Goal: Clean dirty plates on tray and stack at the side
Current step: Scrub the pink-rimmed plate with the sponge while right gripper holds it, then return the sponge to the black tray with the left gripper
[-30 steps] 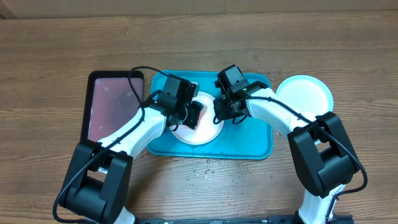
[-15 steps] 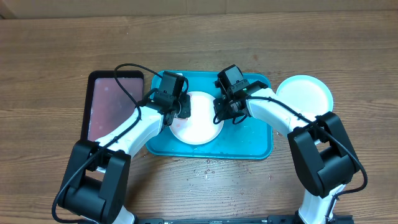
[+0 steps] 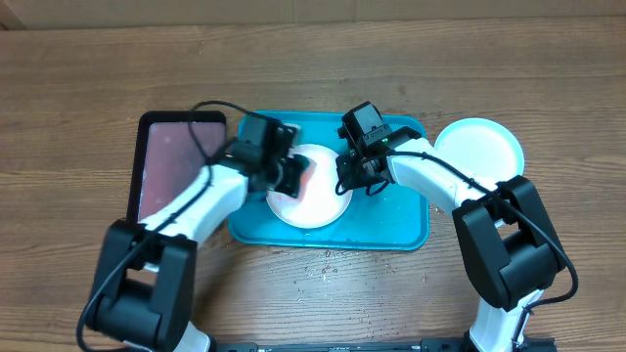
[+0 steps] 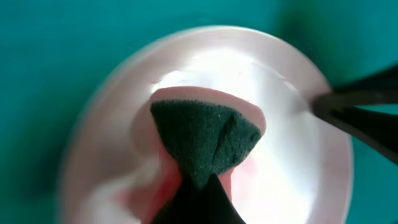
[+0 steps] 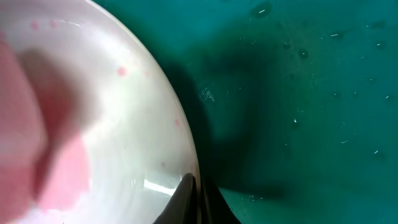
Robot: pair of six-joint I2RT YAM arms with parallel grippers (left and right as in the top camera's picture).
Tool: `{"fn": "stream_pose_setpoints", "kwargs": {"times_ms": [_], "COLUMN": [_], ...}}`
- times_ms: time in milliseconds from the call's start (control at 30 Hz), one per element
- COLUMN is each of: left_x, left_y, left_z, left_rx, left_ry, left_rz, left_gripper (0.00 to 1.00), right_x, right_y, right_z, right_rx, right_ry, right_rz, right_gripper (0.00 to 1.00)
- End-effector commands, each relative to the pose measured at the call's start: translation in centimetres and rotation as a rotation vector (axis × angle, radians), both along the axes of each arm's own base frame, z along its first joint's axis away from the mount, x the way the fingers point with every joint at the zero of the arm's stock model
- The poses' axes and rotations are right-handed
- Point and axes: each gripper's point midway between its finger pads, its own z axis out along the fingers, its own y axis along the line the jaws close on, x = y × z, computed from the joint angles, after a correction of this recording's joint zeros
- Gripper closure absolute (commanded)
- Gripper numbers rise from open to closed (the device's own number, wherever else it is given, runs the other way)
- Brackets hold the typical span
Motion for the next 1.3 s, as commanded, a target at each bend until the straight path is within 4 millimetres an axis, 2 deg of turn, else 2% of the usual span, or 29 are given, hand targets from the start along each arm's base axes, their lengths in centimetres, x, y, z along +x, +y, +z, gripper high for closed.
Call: {"fn": "stream_pose_setpoints", "kwargs": {"times_ms": [0, 167, 267, 400, 467, 633, 767, 933, 1067, 1167, 1200, 1267], "left_x": [3.0, 3.0, 2.8, 2.0, 1.5, 1.1, 1.2, 1.6, 1.7, 1.9, 1.9, 1.8], "left_y": [3.3, 7.0, 9.8, 14.8, 16.6, 19.6, 20.9, 21.1, 21.1, 21.2, 21.2, 21.3], "left_z": [5.5, 9.4, 10.3, 9.0, 8.2, 6.6, 5.5, 3.2, 1.0, 0.1, 0.0, -0.3], "left_rx": [-0.051, -0.044, 0.004, 0.152, 0.213, 0.294, 0.315, 0.345, 0.355, 0.359, 0.359, 0.369], "left_ry": [-0.118, -0.196, -0.213, -0.163, -0.134, -0.084, -0.058, -0.023, 0.022, 0.033, 0.037, 0.046], "left_rz": [0.112, 0.176, 0.237, 0.371, 0.401, 0.459, 0.488, 0.434, 0.417, 0.417, 0.416, 0.418], "left_gripper": [0.96, 0.96, 0.96, 0.96, 0.96, 0.96, 0.96, 0.96, 0.96, 0.95, 0.89, 0.67], "right_x": [-0.2, 0.2, 0.1, 0.1, 0.4, 2.2, 3.8, 4.7, 4.8, 4.8, 4.7, 4.5], "right_y": [-0.3, -0.1, -0.1, -0.1, 0.0, 0.1, -1.7, -3.7, -4.3, -4.4, -4.4, -4.3], "right_z": [-0.4, -0.3, -0.3, -0.2, 0.2, 3.9, 7.7, 10.4, 12.9, 14.8, 15.5, 16.6], "right_rx": [-0.033, -0.025, -0.025, -0.026, -0.022, -0.025, -0.124, -0.248, -0.385, -0.482, -0.515, -0.568], "right_ry": [0.001, -0.013, -0.012, -0.012, -0.02, -0.122, -0.235, -0.326, -0.439, -0.529, -0.562, -0.613], "right_rz": [0.013, 0.013, 0.013, 0.013, 0.013, 0.017, -0.032, -0.077, -0.056, -0.076, -0.084, -0.093], "right_gripper": [0.95, 0.9, 0.96, 0.96, 0.96, 0.96, 0.96, 0.96, 0.96, 0.96, 0.96, 0.96]}}
